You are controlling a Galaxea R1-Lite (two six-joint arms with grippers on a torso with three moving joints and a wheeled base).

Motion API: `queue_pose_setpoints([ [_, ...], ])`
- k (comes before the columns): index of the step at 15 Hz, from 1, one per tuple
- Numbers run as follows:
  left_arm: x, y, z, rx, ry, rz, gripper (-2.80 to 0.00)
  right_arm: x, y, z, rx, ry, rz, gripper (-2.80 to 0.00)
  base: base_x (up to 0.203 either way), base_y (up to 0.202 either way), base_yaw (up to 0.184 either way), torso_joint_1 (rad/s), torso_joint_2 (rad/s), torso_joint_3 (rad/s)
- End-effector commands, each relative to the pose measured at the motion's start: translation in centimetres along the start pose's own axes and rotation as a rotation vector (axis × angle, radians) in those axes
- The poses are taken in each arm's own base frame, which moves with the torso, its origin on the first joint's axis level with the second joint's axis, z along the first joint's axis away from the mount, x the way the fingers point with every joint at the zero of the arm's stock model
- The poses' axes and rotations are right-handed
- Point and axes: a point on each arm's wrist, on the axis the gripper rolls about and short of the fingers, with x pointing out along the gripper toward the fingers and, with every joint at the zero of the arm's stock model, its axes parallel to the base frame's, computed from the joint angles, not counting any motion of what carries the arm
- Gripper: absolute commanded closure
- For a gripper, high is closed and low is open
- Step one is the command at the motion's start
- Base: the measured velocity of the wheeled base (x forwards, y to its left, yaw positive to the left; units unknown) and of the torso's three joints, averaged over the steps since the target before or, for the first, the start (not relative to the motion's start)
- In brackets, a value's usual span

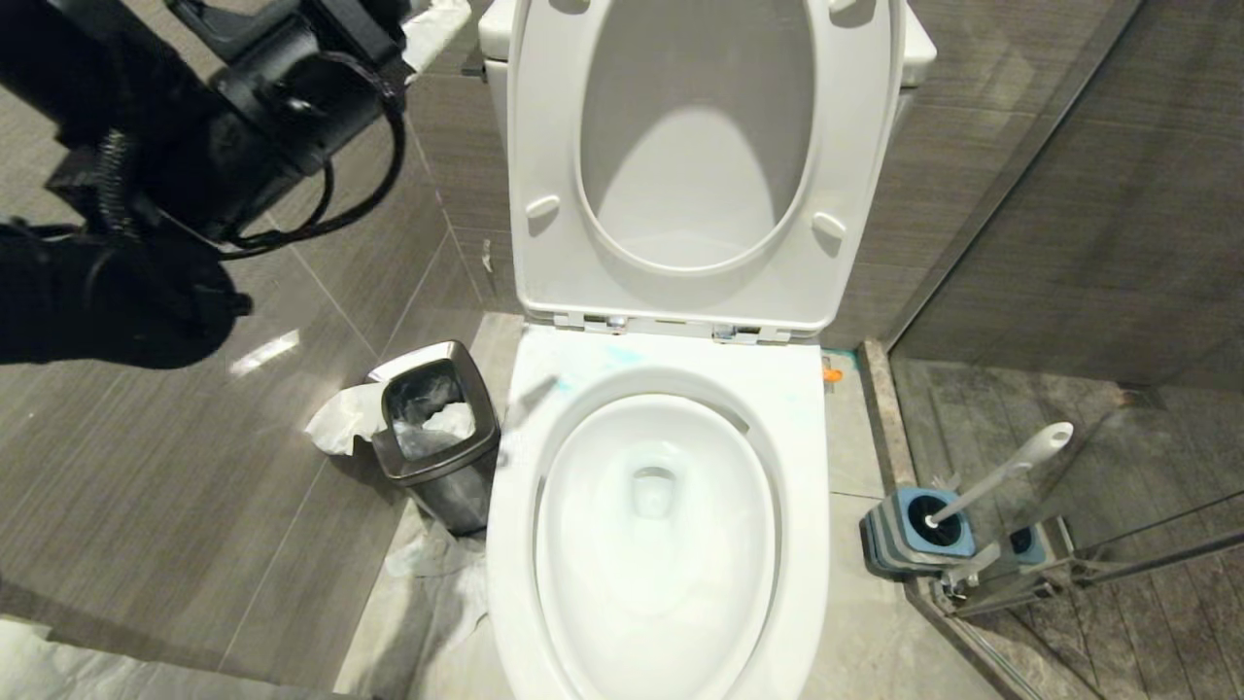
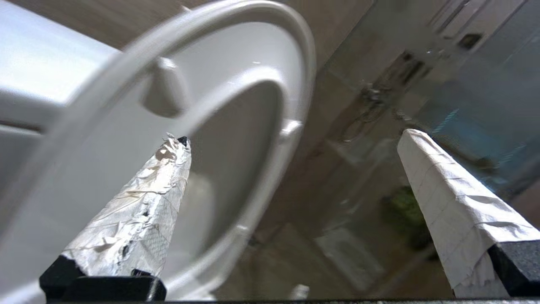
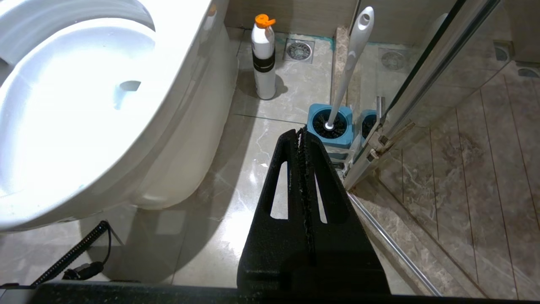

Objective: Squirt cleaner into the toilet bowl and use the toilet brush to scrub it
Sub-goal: Pour in the cleaning agent

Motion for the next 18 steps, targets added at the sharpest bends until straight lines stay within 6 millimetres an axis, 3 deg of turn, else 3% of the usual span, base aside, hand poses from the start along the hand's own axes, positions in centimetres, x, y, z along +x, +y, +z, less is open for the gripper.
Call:
queue_pose_setpoints([
  [1,-3.5,-7.8,4.8,-0.051,-0.039,-0.061,-2.8,0.0,0.0,0.0,0.0,0.0,0.0,0.0,0.0,0.0,0.0,0.0,0.0,0.0],
  [5,-7.9,-14.9,7.2,-0.219,0.021,-0.07,-2.8,0.0,0.0,0.0,0.0,0.0,0.0,0.0,0.0,0.0,0.0,0.0,0.0,0.0],
  [7,-10.1,-17.4,7.5,-0.275,0.052,-0.074,-2.8,0.0,0.0,0.0,0.0,0.0,0.0,0.0,0.0,0.0,0.0,0.0,0.0,0.0],
  [12,-14.7,-19.8,6.5,-0.262,0.084,-0.037,-2.8,0.0,0.0,0.0,0.0,0.0,0.0,0.0,0.0,0.0,0.0,0.0,0.0,0.0],
  [18,-17.2,-21.0,7.1,-0.164,0.075,0.113,-2.8,0.0,0.0,0.0,0.0,0.0,0.0,0.0,0.0,0.0,0.0,0.0,0.0,0.0],
])
